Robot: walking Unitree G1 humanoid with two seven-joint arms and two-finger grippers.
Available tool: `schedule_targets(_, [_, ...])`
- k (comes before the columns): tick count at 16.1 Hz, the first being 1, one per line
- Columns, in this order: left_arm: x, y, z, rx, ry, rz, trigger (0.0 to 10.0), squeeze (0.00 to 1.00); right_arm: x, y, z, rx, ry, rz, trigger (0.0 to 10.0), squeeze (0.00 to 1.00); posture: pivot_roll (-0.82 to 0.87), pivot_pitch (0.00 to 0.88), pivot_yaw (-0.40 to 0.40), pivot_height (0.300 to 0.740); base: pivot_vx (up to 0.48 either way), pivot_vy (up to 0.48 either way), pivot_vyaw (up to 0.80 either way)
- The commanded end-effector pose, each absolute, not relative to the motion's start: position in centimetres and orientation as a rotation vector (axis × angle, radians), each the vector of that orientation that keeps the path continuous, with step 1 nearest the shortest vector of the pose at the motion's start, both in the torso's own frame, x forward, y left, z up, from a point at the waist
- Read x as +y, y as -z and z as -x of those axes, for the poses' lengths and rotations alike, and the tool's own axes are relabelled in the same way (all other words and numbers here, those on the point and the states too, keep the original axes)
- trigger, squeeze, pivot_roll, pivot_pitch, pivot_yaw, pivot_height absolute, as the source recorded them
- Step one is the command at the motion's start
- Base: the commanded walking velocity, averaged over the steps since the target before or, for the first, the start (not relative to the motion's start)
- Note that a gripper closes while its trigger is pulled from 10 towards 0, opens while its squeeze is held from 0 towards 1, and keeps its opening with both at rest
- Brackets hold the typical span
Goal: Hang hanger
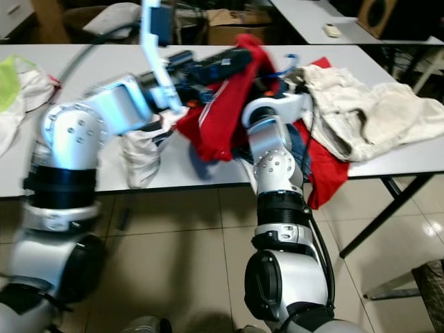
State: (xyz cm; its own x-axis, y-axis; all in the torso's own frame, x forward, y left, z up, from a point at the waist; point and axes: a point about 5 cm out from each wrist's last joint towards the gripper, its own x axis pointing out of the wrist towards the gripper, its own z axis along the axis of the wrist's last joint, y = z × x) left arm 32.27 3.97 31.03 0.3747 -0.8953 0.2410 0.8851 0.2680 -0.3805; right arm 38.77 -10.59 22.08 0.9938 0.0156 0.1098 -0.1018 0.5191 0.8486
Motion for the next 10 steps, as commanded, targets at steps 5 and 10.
schedule_targets(5, [3.3, -29.4, -33.4, 0.001, 0.960, 0.321, 0.0, 0.00, -8.9, -21.7, -39.5, -0.112, -0.023, -1.105, 10.0, 0.00, -0.01, 0.000, -0.010, 0.740, 0.000, 0.000, 0.00])
schedule_targets(10, [4.8, -31.7, -36.0, -0.124, 0.684, 0.436, 0.0, 0.00, -4.0, -20.7, -37.9, 0.130, -0.295, -1.041, 10.0, 0.00, -0.02, 0.000, -0.003, 0.740, 0.000, 0.000, 0.00])
